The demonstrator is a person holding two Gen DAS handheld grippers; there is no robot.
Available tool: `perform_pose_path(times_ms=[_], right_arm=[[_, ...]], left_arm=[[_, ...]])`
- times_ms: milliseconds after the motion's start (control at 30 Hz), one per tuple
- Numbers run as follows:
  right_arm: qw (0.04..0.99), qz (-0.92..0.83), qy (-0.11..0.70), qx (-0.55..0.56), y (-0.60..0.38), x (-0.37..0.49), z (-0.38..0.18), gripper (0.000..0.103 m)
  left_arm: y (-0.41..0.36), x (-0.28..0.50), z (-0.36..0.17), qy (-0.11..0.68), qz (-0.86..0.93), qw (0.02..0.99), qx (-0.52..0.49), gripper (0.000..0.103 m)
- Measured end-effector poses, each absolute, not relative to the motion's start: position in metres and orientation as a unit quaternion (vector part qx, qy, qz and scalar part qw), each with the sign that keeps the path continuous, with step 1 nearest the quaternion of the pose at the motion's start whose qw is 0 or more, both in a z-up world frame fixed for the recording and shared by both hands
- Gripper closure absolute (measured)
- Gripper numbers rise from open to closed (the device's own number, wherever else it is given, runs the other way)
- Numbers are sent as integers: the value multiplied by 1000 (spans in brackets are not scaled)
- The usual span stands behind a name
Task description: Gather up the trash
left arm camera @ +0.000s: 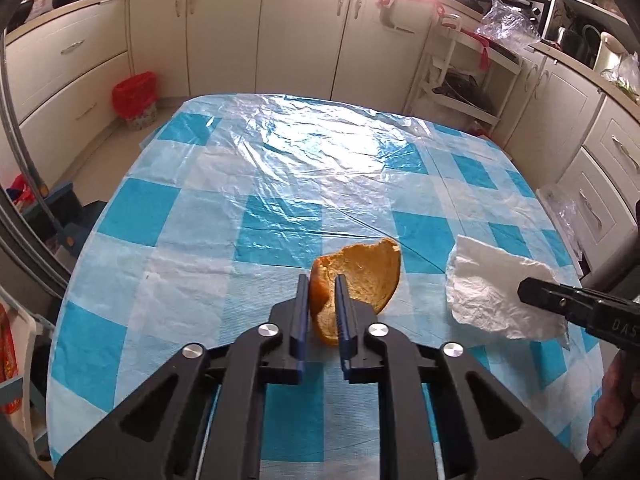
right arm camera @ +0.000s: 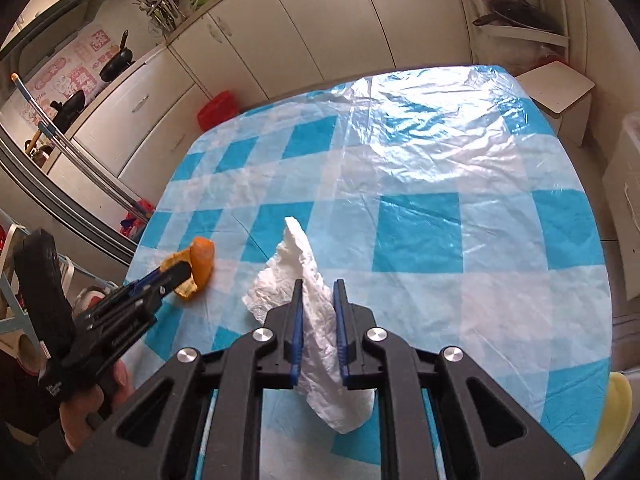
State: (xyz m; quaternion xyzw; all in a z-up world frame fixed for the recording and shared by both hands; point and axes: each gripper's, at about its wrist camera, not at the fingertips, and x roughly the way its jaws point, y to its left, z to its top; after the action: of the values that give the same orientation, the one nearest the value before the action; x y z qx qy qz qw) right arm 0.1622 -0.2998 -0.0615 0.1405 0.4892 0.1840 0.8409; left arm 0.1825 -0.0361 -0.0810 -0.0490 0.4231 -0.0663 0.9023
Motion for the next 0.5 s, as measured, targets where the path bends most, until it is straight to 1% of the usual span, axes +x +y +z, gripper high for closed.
perform_pose_path(times_ms=[67, 333, 367, 400, 433, 467, 500], right_arm=[[836, 192, 497, 130, -298, 156, -63, 88], [827, 203, 512, 116, -299, 110, -62, 88], [825, 201, 514, 118, -300, 103, -62, 85], [824, 199, 517, 119, -300, 96, -62, 79], [826, 196, 514, 122, -302, 89, -62, 65], [830, 193, 509, 125, -303, 83, -60, 56], [833, 192, 503, 128, -304, 76, -58, 54]], left_arm=[[-41, 173, -78, 422, -78, 902, -43, 98], [-45, 106, -69, 427, -98, 897, -60, 98], [-44, 97, -67, 428, -97, 896, -62, 98], [-43, 90, -67, 430, -94, 896, -63, 98], [-41, 84, -66, 433, -90, 895, -63, 98], [-40, 79, -66, 435, -87, 894, -61, 92], [-39, 74, -66, 436, -83, 894, -59, 82]])
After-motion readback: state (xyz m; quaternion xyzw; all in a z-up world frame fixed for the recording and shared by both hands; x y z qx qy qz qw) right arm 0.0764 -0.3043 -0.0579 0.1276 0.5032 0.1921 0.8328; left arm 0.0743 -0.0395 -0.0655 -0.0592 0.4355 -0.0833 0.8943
